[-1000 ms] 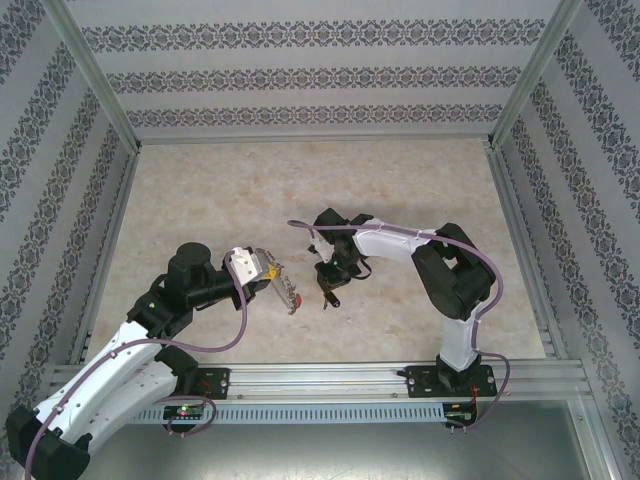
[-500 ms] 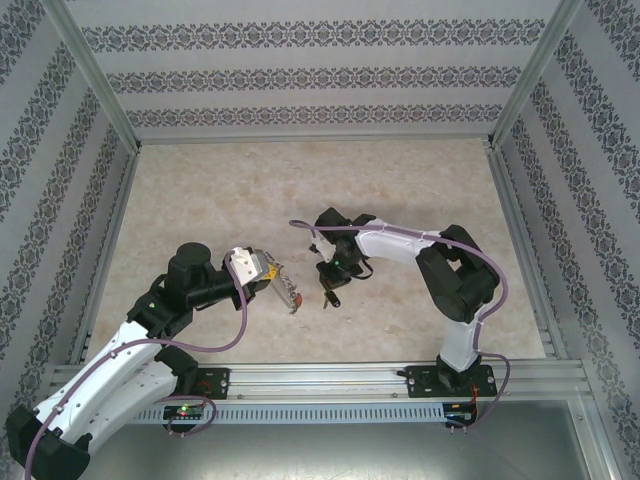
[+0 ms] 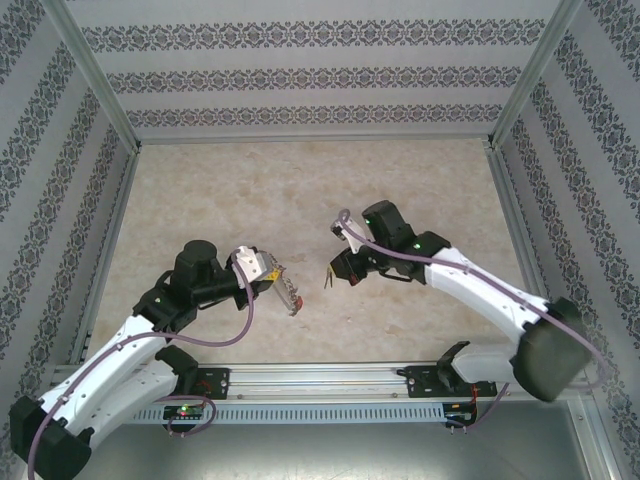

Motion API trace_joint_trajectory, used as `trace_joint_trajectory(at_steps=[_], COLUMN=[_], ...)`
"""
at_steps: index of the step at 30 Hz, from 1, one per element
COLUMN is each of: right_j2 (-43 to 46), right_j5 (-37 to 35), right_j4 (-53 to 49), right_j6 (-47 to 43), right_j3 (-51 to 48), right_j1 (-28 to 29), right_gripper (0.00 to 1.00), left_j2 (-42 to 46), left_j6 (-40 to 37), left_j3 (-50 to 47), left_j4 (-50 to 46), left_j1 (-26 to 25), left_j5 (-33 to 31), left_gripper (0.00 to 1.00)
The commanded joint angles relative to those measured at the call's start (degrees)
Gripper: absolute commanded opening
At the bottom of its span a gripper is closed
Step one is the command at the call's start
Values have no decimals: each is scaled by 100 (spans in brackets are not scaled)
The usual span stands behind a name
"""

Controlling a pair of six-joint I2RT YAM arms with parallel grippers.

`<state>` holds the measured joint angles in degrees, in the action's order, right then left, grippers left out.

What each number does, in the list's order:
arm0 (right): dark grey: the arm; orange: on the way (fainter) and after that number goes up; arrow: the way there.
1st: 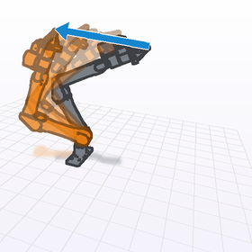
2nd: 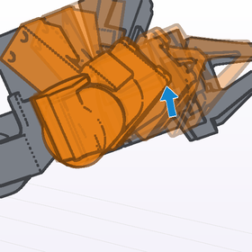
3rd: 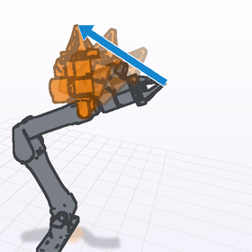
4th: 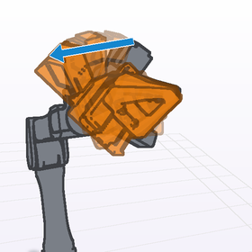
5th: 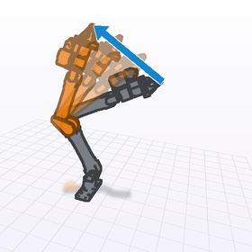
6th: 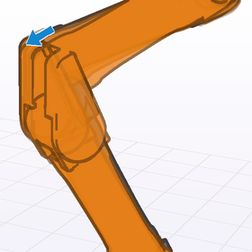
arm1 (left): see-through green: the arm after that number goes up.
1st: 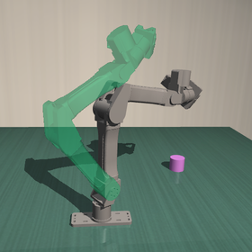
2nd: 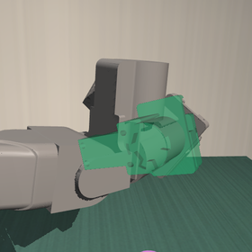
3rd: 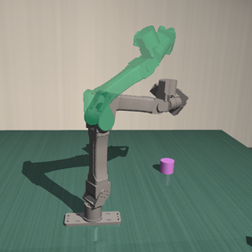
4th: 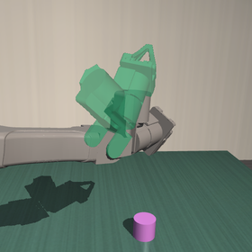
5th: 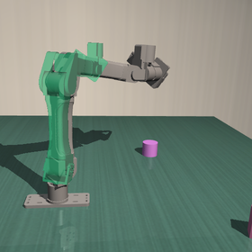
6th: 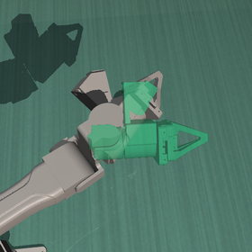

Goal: Put the keys on the keyring

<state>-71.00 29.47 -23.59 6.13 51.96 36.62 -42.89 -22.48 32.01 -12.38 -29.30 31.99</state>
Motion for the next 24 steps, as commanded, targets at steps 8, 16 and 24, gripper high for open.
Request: trace_joint_trajectory(at_steps=[8, 16, 24], right_j2=[1605, 1406, 967], right_j5=[-279, -504, -128], right_j4=[1197, 1288, 1736], right_j6=[-1333, -1923, -1898], right_j3=[-824, -679, -549], right_j1=[494, 975, 1127], right_gripper=[0, 0, 0], left_j2=[-393, -676, -788], left_j6=[-97, -77, 214], left_j3=[375, 439, 364], left_j4=[411, 532, 874], left_j1=[-225, -427, -499], left_j5=[590, 656, 651], left_gripper=[0, 0, 0])
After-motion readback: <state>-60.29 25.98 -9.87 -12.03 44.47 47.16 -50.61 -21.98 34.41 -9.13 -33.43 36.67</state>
